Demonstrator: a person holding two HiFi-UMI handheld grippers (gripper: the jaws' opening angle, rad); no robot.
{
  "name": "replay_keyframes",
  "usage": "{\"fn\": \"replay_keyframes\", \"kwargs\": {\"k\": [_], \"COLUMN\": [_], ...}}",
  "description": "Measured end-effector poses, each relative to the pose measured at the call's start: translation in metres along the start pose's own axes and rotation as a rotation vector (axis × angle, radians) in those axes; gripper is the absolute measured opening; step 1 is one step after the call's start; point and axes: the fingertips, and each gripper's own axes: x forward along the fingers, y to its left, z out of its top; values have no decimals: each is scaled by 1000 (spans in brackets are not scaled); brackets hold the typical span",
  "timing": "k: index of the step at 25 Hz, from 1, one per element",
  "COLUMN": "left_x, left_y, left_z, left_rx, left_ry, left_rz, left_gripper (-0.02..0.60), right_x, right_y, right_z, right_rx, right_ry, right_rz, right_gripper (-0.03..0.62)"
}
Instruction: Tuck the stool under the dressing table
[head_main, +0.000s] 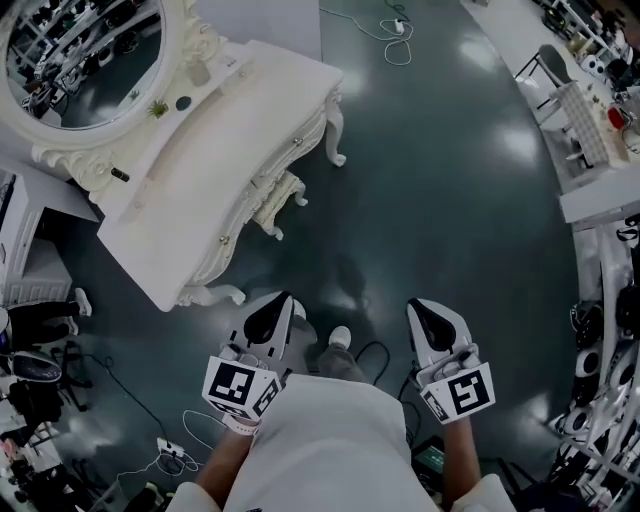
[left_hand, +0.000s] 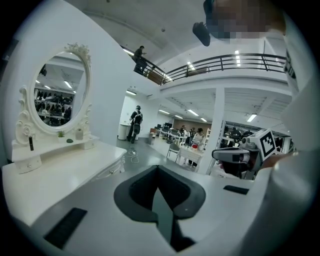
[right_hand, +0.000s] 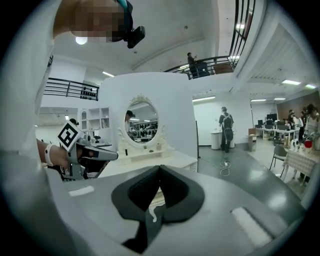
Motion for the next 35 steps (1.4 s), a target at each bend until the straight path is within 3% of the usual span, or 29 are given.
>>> {"fn": "replay_keyframes", "kwargs": {"k": [9, 16, 35], "left_x": [-12, -15, -20], "left_y": [-46, -62, -73], "left_z": [24, 34, 40], "left_rx": [54, 78, 63], "left_ry": [-44, -77, -104], "left_rz": [-67, -83, -100], "left_gripper": [8, 8, 8], "right_x": [-57, -83, -94], "right_y": [-9, -19, -5], "right_z": [42, 48, 50], "right_rx": [-52, -26, -33], "right_ry": [-107, -163, -145], "right_rz": [-112, -199, -163], "right_gripper": [12, 12, 12]}}
